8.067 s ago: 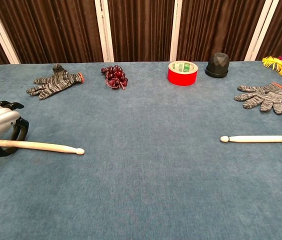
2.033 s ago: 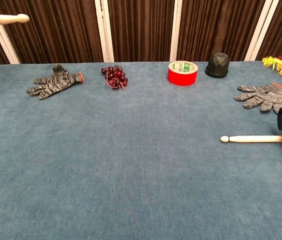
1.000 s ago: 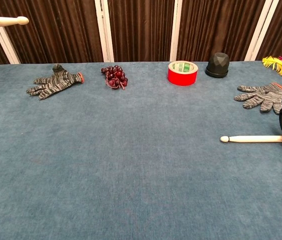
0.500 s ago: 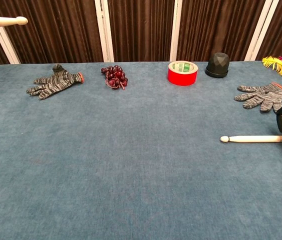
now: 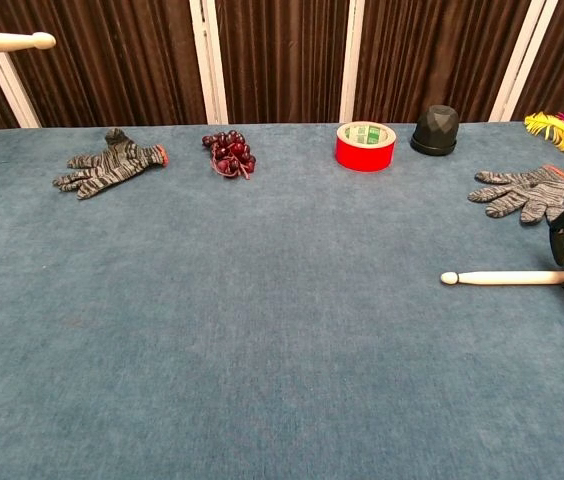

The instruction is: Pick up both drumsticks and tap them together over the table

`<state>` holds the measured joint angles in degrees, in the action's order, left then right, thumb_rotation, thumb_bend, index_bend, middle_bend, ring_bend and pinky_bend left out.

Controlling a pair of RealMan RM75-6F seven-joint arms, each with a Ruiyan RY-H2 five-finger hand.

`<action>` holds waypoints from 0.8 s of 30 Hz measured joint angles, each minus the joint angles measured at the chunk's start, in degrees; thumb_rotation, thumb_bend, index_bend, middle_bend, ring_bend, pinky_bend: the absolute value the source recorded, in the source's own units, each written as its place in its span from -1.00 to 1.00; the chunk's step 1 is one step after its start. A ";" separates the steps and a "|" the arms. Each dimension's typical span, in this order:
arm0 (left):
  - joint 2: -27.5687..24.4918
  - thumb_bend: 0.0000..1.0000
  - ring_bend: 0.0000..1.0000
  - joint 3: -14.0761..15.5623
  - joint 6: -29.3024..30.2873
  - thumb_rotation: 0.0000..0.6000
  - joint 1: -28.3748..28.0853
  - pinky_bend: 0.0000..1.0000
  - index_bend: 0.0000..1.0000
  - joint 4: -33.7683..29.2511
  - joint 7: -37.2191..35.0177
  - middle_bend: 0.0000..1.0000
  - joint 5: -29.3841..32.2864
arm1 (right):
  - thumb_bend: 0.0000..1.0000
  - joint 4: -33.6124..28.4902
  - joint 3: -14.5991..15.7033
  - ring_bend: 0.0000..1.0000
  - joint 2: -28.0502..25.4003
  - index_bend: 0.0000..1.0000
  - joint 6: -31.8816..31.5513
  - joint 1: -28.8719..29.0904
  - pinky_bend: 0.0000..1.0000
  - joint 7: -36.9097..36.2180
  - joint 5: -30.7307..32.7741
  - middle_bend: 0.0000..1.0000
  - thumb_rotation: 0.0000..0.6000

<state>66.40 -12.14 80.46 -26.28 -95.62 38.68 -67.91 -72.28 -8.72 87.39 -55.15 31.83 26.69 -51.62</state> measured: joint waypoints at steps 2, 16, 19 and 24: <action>0.06 0.05 -0.87 0.00 -0.04 1.00 -0.04 -1.00 0.23 0.06 0.10 0.14 0.02 | -0.47 0.03 -0.01 -0.30 0.01 0.16 0.00 0.06 -0.98 0.11 0.01 0.10 1.00; 0.16 0.05 -0.87 0.00 0.12 1.00 -0.11 -1.00 0.23 0.04 0.75 0.14 0.09 | -0.46 -0.02 -0.08 -0.29 -0.10 0.16 0.01 0.28 -0.98 0.46 0.21 0.12 1.00; 0.18 0.05 -0.87 0.06 0.06 1.00 -0.09 -1.00 0.23 0.09 0.76 0.14 0.11 | -0.46 -0.06 -0.11 -0.28 -0.13 0.16 0.00 0.31 -0.98 0.43 0.19 0.13 1.00; 0.29 0.05 -0.87 0.13 -0.05 1.00 -0.10 -1.00 0.23 0.33 0.80 0.14 0.19 | -0.46 0.11 -0.07 -0.28 0.01 0.16 0.08 0.36 -0.98 0.54 0.31 0.14 1.00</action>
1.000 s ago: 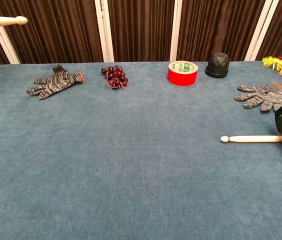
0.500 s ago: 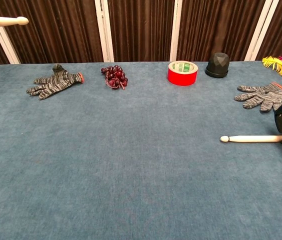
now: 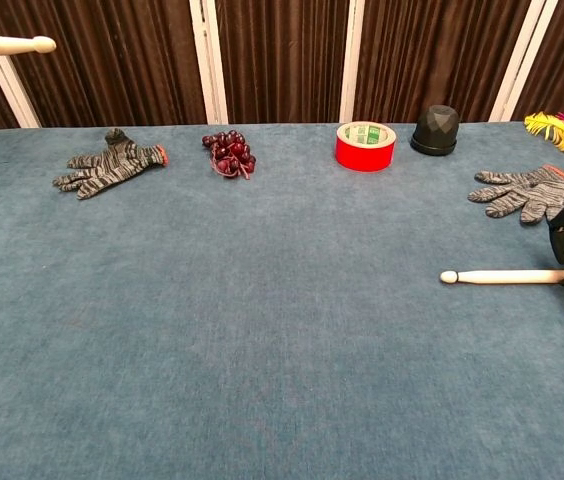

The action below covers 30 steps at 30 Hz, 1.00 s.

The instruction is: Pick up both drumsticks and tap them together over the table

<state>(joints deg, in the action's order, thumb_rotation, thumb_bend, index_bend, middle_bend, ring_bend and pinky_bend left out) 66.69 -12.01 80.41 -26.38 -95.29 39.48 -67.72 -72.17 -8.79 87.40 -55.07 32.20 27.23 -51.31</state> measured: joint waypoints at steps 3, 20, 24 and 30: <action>0.00 0.05 -0.87 0.00 0.00 1.00 0.00 -1.00 0.23 0.10 0.06 0.14 0.03 | -0.46 0.35 0.09 -0.28 0.23 0.16 0.24 0.07 -0.98 0.04 0.09 0.14 1.00; 0.18 0.05 -0.87 0.08 0.02 1.00 0.04 -1.00 0.25 0.65 0.09 0.14 0.02 | -0.40 1.12 0.15 -0.26 0.76 0.19 0.56 0.23 -0.98 -0.27 -0.10 0.15 1.00; 0.27 0.05 -0.87 0.14 0.21 1.00 0.02 -1.00 0.25 0.65 0.37 0.14 -0.22 | -0.40 1.35 0.16 -0.26 0.83 0.19 0.74 0.27 -0.98 -0.30 -0.04 0.16 1.00; 0.38 0.05 -0.87 0.17 0.33 1.00 0.00 -1.00 0.25 0.57 1.13 0.14 -0.06 | -0.38 1.72 0.31 -0.25 0.85 0.20 1.01 0.32 -0.98 -0.29 -0.13 0.17 1.00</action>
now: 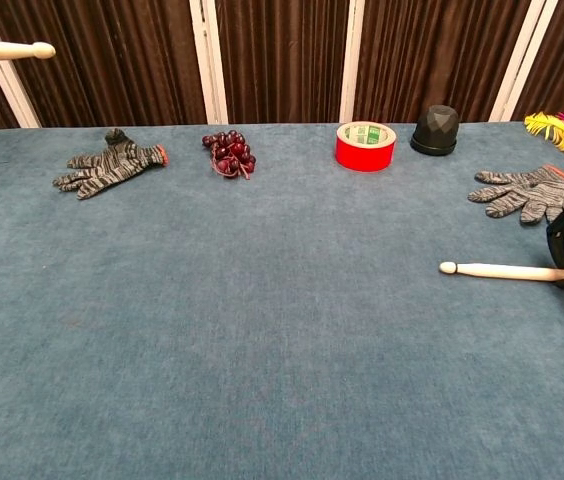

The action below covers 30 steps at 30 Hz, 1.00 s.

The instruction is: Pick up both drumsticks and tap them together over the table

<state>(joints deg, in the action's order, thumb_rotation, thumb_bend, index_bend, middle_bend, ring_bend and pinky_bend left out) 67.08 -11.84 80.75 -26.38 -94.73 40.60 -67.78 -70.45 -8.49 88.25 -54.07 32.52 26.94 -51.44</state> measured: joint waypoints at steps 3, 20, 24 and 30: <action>0.08 0.05 -0.87 -0.02 0.01 1.00 -0.02 -1.00 0.25 -0.04 0.09 0.14 0.04 | -0.34 0.06 0.05 -0.25 -0.10 0.20 0.09 0.00 -0.98 -0.14 -0.18 0.18 1.00; 0.02 0.05 -0.87 -0.05 -0.08 1.00 0.13 -1.00 0.25 0.28 -0.49 0.14 0.21 | -0.32 -0.52 0.78 -0.18 -0.85 0.22 0.53 -0.05 -0.98 -2.55 -3.79 0.28 1.00; 0.05 0.05 -0.87 -0.05 -0.23 1.00 0.17 -1.00 0.25 0.67 -0.90 0.14 0.26 | -0.32 -0.72 0.92 -0.18 -1.15 0.23 0.14 -0.11 -0.98 -3.42 -5.25 0.28 1.00; -0.07 0.05 -0.87 -0.10 -0.13 1.00 0.20 -1.00 0.25 0.57 -1.11 0.14 0.08 | -0.32 -0.86 1.04 -0.17 -1.79 0.24 -0.43 -0.28 -0.98 -5.45 -7.74 0.29 1.00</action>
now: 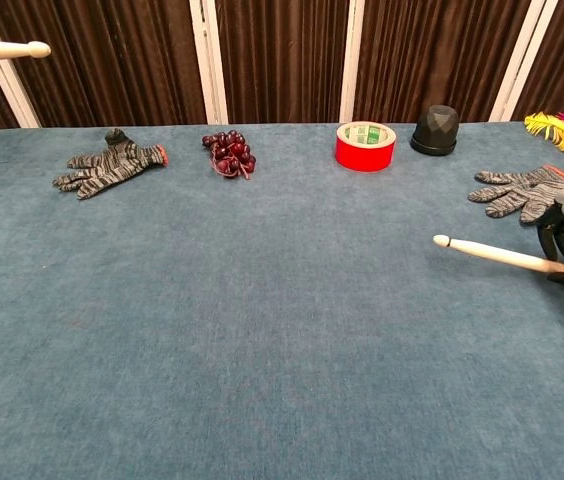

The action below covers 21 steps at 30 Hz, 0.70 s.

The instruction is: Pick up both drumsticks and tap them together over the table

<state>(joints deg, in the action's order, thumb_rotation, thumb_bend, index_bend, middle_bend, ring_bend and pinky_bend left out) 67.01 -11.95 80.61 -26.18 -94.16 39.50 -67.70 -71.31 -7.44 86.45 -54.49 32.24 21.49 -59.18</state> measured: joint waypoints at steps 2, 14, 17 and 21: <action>0.00 0.05 -0.87 0.00 0.11 1.00 0.02 -1.00 0.25 -0.03 -0.14 0.14 -0.19 | -0.32 -0.15 -0.03 -0.17 -0.28 0.24 -0.29 -0.10 -0.98 -1.28 -1.07 0.29 1.00; 0.42 0.05 -0.87 0.47 0.35 1.00 0.30 -1.00 0.25 0.86 -2.53 0.15 -2.13 | -0.32 -2.40 -0.94 -0.15 -3.09 0.30 -2.46 -0.91 -0.98 -6.06 -4.86 0.30 1.00; 0.61 0.05 -0.87 0.58 0.48 1.00 0.38 -1.00 0.25 1.08 -3.30 0.15 -2.68 | -0.32 -3.15 -1.40 -0.15 -3.81 0.34 -2.82 -1.00 -0.98 -6.32 -4.89 0.30 1.00; 0.99 0.05 -0.87 0.87 0.56 1.00 0.45 -1.00 0.25 1.51 -4.63 0.15 -3.95 | -0.31 -4.72 -2.19 -0.15 -5.17 0.42 -3.30 -1.07 -0.98 -6.49 -4.64 0.30 1.00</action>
<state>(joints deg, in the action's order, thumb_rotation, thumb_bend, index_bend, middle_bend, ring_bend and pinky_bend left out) 68.00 -11.08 81.17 -25.72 -92.65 34.87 -71.65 -76.03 -9.63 81.29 -57.79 31.16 15.00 -63.81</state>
